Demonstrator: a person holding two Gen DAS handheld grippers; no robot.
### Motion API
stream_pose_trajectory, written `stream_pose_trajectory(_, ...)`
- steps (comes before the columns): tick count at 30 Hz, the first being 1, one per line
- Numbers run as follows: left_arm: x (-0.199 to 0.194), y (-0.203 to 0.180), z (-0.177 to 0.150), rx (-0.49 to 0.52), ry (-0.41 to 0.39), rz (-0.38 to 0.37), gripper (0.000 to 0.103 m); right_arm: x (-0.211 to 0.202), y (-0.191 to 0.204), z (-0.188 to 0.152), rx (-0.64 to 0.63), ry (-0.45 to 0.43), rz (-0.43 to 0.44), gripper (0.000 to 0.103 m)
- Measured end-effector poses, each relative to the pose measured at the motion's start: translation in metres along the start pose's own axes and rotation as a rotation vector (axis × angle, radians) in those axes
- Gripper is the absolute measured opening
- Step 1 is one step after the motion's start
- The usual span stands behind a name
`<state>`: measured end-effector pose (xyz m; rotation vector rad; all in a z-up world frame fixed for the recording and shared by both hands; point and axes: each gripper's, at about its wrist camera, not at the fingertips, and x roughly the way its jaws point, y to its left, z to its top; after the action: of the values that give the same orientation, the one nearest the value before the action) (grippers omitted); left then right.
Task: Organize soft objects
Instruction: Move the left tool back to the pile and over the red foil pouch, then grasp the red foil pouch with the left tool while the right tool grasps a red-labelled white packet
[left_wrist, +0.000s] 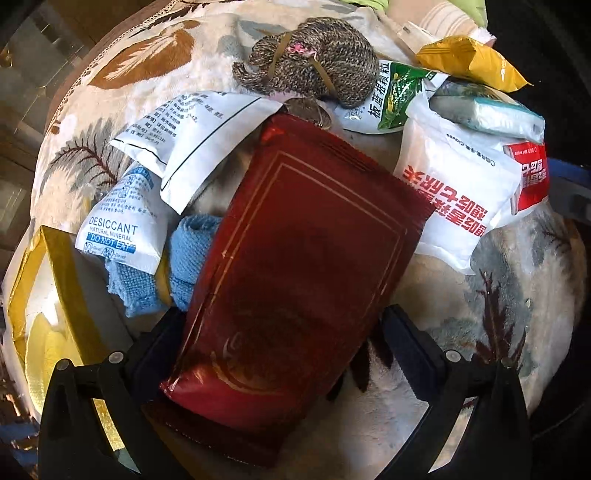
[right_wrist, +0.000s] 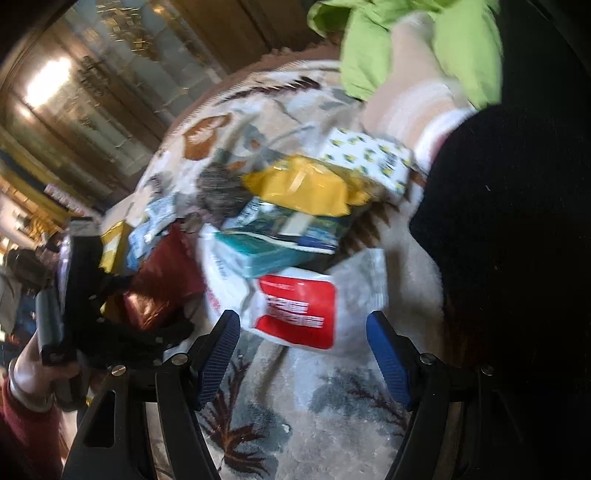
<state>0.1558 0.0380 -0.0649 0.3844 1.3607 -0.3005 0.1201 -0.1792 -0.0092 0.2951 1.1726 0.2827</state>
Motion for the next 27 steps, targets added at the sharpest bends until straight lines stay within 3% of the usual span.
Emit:
stream_pose_trajectory(4,-0.001,-0.004,-0.001,0.01,-0.011,0.009,0.103,0.006,-0.007,-0.005,0.049,0.043,0.021,0.075)
stream_pose_trajectory(12,0.002,-0.003,0.0,0.012,-0.015,0.007,0.103,0.004,-0.032,-0.016,0.324,0.099,0.199,0.074)
stream_pose_trajectory(15,0.002,-0.002,-0.001,0.015,-0.017,0.006,0.103,-0.005,-0.006,-0.011,0.084,0.067,0.02,0.075)
stream_pose_trajectory(17,0.002,-0.002,-0.001,0.017,-0.021,0.006,0.103,-0.006,0.026,-0.009,-0.224,0.049,-0.136,0.074)
stream_pose_trajectory(20,0.001,-0.003,-0.002,0.02,-0.031,0.008,0.103,-0.005,0.059,-0.014,-0.578,0.033,-0.275,0.074)
stream_pose_trajectory(22,0.001,-0.003,-0.002,0.018,-0.028,0.007,0.103,-0.002,0.073,-0.017,-0.76,0.028,-0.291,0.074)
stream_pose_trajectory(27,0.002,-0.002,0.0,0.014,-0.011,0.004,0.103,0.025,0.077,-0.006,-0.887,0.103,-0.242,0.073)
